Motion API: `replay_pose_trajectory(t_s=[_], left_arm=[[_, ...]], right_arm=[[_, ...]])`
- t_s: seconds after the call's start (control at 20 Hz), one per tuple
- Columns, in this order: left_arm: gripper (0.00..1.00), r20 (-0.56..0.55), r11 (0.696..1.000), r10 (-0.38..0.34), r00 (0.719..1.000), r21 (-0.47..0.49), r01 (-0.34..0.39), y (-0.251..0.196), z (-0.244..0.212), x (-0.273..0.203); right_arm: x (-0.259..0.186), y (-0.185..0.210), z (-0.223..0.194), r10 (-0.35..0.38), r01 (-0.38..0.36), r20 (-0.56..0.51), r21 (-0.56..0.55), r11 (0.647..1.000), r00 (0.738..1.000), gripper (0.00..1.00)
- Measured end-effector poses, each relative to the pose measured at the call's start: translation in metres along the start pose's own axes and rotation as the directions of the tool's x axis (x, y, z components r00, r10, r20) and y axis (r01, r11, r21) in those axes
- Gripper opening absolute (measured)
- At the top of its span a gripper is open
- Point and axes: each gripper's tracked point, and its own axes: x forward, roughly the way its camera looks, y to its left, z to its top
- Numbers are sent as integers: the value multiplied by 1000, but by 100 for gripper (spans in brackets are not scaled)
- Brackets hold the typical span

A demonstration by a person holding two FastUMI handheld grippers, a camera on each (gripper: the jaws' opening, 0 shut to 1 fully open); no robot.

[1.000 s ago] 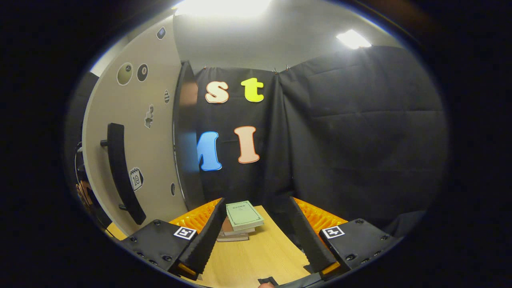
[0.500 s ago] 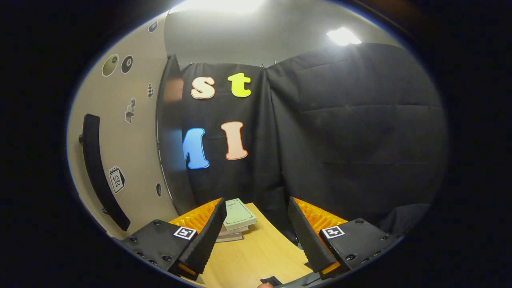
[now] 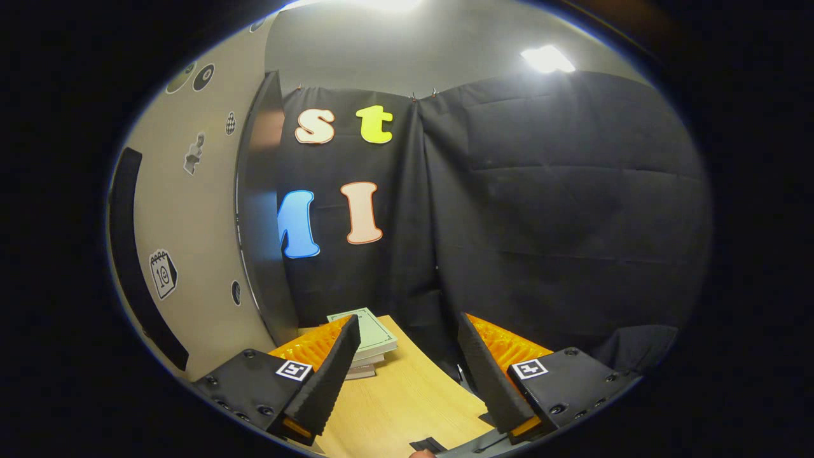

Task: Open the cabinet door with the right hand, grasp the bottle in the cabinet with the left hand and place it on the coaster, then close the cabinet door with the right hand.

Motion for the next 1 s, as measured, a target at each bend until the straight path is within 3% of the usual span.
replay_pose_trajectory(t_s=[0.5,0.55,1.0], left_arm=[[66,-23,1000,-20,1000,-23,19,-1,-9,11],[62,-17,1000,-19,1000,-25,19,0,-7,8],[63,34,1000,7,999,-24,-6,6,21,-61]], right_arm=[[7,1,-2,-8,8,-11,1,1000,1000,98],[7,1,-3,-7,7,-11,3,1000,1000,98],[-6,3,0,74,-74,0,-2,997,997,98]])
